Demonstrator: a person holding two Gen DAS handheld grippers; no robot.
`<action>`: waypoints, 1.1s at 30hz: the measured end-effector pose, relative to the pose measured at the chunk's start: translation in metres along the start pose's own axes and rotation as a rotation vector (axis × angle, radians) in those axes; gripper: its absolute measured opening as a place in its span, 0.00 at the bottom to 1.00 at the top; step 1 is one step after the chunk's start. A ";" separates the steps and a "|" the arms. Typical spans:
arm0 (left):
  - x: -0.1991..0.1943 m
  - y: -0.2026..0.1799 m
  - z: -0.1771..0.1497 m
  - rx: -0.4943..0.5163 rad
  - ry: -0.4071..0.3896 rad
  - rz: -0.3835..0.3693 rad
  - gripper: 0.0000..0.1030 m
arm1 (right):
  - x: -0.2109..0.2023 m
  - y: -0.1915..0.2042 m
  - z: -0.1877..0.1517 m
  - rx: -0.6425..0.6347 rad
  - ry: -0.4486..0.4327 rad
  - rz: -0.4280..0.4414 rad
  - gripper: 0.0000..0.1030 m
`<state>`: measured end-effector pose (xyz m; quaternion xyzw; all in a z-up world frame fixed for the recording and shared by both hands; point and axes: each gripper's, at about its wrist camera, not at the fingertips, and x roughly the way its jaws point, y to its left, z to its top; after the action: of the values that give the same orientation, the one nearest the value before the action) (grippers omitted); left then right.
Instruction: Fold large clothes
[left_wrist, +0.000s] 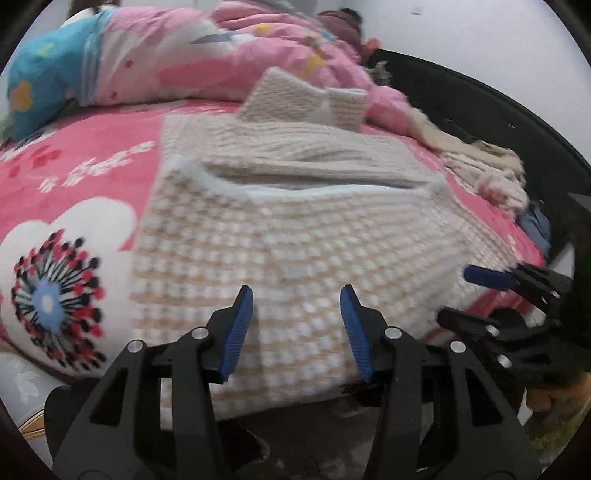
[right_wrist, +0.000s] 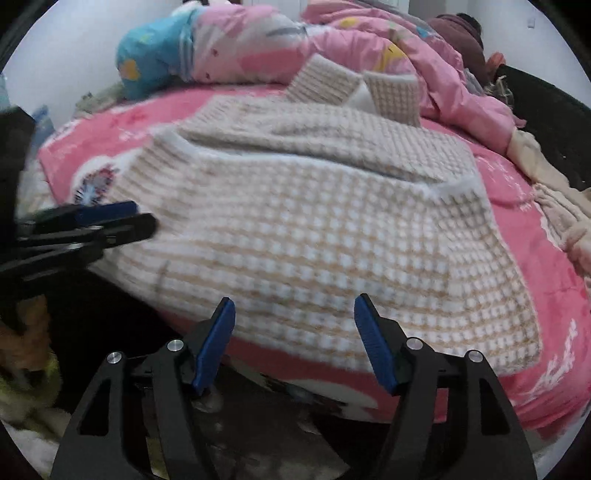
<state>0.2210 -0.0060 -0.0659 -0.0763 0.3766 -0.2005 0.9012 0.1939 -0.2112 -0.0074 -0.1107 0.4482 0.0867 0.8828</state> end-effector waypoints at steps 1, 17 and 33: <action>0.006 0.006 0.001 -0.018 0.019 0.019 0.46 | 0.014 0.006 0.000 -0.021 0.015 -0.025 0.67; 0.023 0.040 0.015 -0.123 0.034 0.017 0.48 | 0.046 -0.066 0.005 0.202 0.094 -0.032 0.86; 0.047 0.041 0.046 -0.126 0.068 0.062 0.59 | 0.055 -0.148 0.017 0.373 0.068 -0.053 0.92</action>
<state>0.2957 0.0109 -0.0754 -0.1144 0.4213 -0.1509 0.8869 0.2764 -0.3461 -0.0252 0.0401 0.4831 -0.0249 0.8743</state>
